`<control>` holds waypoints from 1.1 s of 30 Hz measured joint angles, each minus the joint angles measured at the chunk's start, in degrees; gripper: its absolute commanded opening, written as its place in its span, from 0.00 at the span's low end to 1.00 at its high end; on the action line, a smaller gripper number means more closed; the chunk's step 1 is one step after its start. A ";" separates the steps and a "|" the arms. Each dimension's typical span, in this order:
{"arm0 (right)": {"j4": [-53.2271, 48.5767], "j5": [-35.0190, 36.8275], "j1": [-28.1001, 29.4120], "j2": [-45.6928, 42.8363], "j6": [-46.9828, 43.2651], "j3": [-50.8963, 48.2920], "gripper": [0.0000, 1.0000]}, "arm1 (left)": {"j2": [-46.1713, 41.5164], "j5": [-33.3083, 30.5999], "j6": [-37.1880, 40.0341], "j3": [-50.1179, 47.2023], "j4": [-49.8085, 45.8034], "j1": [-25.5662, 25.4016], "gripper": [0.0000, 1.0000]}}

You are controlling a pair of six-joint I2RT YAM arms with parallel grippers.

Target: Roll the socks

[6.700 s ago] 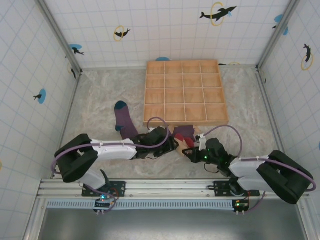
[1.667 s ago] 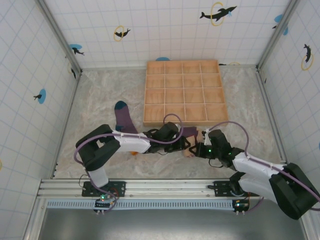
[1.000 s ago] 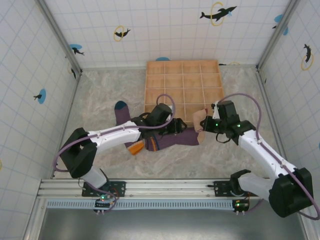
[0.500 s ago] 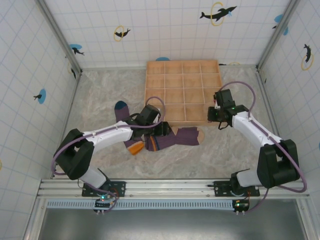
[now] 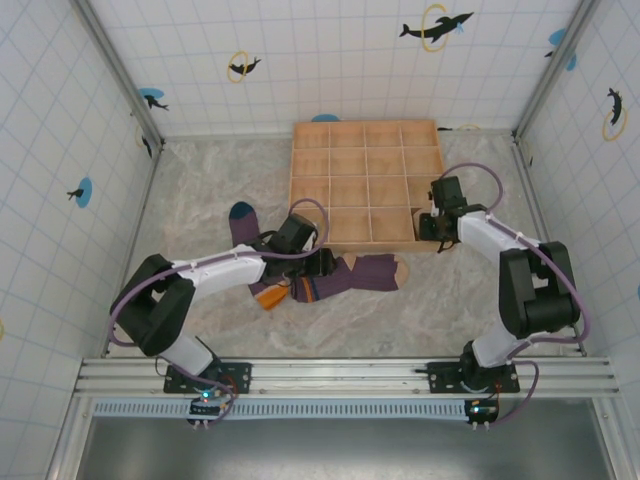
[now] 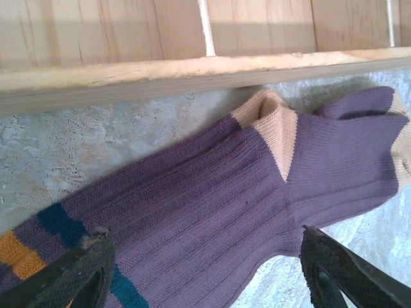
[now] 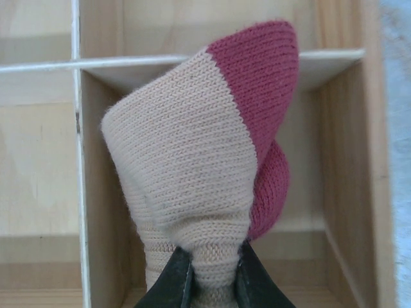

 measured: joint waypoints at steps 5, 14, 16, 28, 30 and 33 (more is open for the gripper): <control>0.66 -7.30 -2.40 1.68 1.01 0.59 0.00 | 0.50 0.70 0.00 0.00 0.44 0.00 0.75; 0.24 -18.69 -6.25 6.34 3.52 3.93 0.01 | 0.50 1.36 -0.02 -0.68 0.85 0.00 0.74; 0.85 -19.67 -6.25 6.64 3.91 3.93 0.06 | 0.52 1.44 -0.04 -0.92 0.85 0.00 0.73; 0.17 -18.53 -6.54 5.90 5.38 3.93 0.60 | 2.14 3.37 -0.68 -3.45 4.33 0.07 0.70; -0.33 -18.12 -6.54 4.68 5.14 3.93 0.68 | 2.40 4.35 -1.51 -3.80 5.75 0.22 0.70; -0.68 -17.68 -6.29 1.97 4.85 3.91 0.85 | 2.97 5.55 -2.80 -4.15 7.96 0.22 0.69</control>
